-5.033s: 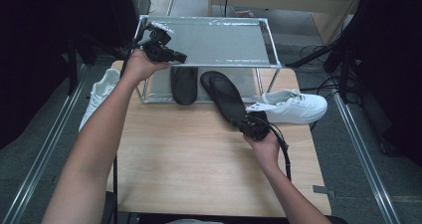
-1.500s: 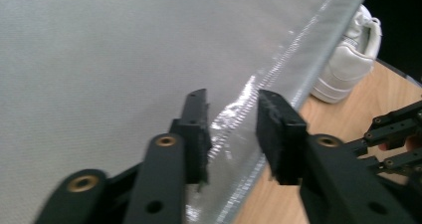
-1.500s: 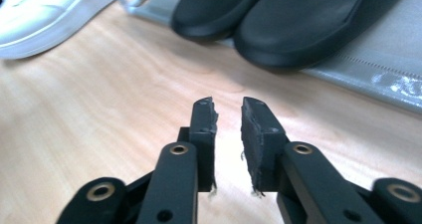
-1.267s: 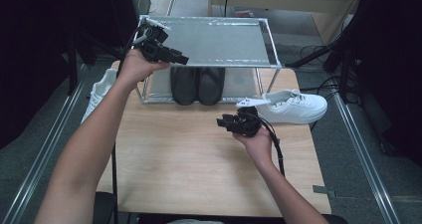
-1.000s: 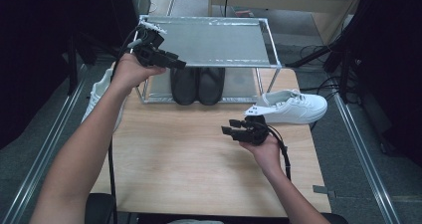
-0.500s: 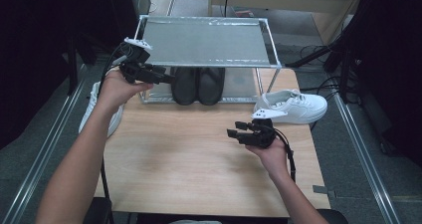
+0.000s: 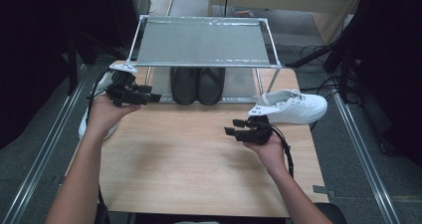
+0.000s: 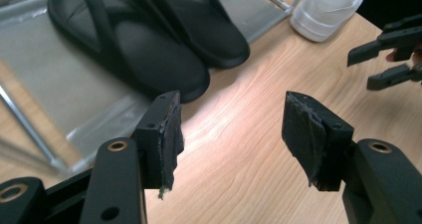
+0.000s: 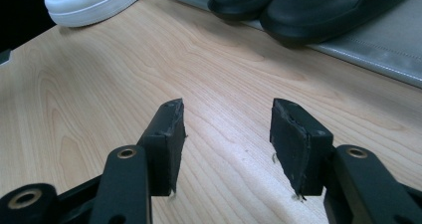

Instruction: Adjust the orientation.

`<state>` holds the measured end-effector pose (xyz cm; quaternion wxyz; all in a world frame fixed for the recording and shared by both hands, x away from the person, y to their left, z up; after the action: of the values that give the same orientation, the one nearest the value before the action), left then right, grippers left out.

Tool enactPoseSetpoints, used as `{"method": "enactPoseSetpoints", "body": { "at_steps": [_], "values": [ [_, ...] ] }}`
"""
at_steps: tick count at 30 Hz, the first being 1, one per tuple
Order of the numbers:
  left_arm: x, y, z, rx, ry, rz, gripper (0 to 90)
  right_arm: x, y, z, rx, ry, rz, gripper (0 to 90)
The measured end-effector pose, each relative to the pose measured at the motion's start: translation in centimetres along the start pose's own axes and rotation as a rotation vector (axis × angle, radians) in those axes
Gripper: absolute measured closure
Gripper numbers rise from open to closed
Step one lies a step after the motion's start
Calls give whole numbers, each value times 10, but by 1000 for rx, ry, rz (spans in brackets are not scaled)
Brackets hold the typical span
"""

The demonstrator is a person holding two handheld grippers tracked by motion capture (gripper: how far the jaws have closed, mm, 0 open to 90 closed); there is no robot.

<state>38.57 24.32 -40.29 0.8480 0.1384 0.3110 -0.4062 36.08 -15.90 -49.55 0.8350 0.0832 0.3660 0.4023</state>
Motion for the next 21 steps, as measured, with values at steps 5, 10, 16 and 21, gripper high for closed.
{"method": "enactPoseSetpoints", "body": {
  "at_steps": [5, 10, 16, 21],
  "values": [
    [-4, 2, -20, -38, -16, 36, 412, 1, -3, 1, 5, -1, -4, 488],
    [-5, 10, -35, -66, 3, 60, 411, 1, -4, 2, 2, -1, -6, 489],
    [-14, 17, -54, -109, -7, 85, 409, 1, -5, 0, 9, 11, -10, 488],
    [-21, 27, -65, -136, 0, 121, 407, 4, -4, -1, 9, 20, -10, 488]
  ]
}}
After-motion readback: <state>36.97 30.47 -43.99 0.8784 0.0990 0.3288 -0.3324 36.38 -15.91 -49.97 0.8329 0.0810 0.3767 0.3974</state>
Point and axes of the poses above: each handheld gripper's, and its own axes: x roughly forward along the jaws, z roughly out of its top, y roughly to its left, the point moved 1 cm from there along x, roughly forward along the jaws, and after that the axes turned 14 degrees about x, right-handed, at the moved point
